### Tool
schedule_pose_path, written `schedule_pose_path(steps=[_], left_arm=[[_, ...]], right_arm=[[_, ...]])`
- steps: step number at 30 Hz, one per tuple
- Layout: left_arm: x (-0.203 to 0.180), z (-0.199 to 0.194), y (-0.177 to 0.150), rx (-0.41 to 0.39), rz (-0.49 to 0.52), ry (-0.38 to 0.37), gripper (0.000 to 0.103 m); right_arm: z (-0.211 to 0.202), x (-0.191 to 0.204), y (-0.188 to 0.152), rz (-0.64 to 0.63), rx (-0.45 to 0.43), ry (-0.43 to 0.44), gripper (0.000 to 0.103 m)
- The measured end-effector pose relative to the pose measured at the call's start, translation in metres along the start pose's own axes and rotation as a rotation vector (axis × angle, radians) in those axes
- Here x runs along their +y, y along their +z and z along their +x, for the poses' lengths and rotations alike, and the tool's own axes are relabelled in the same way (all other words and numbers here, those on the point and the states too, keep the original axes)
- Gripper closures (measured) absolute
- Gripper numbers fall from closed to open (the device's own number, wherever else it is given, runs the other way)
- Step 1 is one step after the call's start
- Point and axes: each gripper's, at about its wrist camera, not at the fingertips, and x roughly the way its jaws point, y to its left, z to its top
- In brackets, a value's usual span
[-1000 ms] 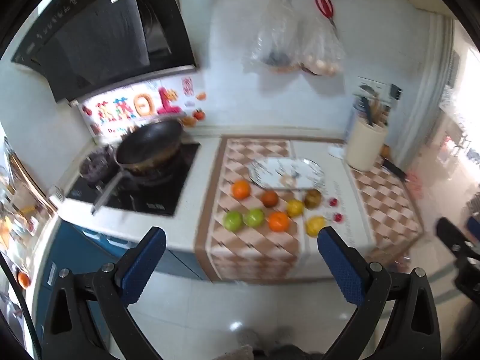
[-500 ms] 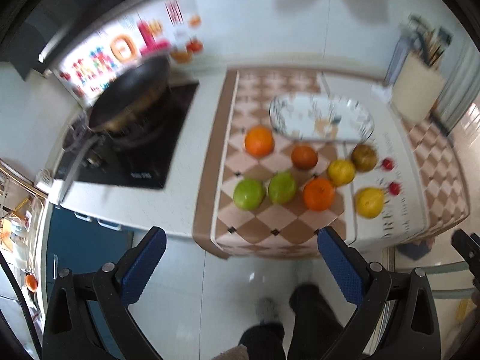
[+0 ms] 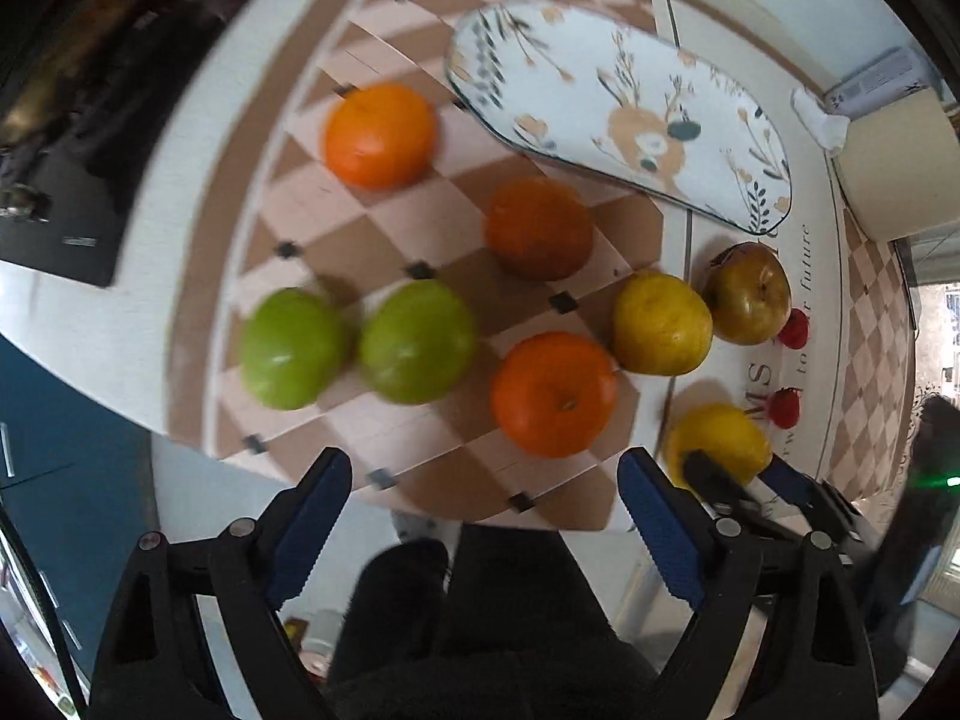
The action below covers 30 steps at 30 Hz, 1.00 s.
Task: Organize fruits
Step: 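Grasp an orange with the left gripper while the right gripper grasps a yellow citrus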
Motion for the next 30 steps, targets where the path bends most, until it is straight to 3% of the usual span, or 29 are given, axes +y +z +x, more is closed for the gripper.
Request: schedule_pose_path(steps=[1, 13, 17, 18, 22, 23, 30], left_arm=[[-0.003, 0.004, 0.004, 0.015, -0.001, -0.007, 0.012], [-0.038, 0.049, 0.029, 0.126, 0.047, 0.01, 0.012], [-0.052, 0.055, 0.028, 0.13, 0.104, 0.061, 0.013], [-0.056, 0.056, 0.028, 0.128, 0.117, 0.069, 0.019], [-0.059, 0.063, 0.027, 0.131, 0.148, 0.135, 0.031], [-0.06, 0.065, 0.028, 0.13, 0.15, 0.147, 0.039], [-0.057, 0.074, 0.028, 0.129, 0.17, 0.158, 0.041]], right_arm=[[0.004, 0.0, 0.003, -0.011, 0.01, 0.005, 0.037], [-0.001, -0.03, 0.008, 0.006, 0.072, -0.001, 0.037], [-0.003, -0.034, 0.01, -0.007, 0.078, -0.003, 0.037], [-0.003, -0.033, 0.01, -0.004, 0.081, -0.001, 0.037], [-0.003, -0.037, 0.01, 0.016, 0.094, 0.019, 0.036], [-0.003, -0.039, 0.009, 0.019, 0.098, 0.022, 0.036], [-0.005, -0.042, 0.007, 0.043, 0.103, 0.035, 0.036]])
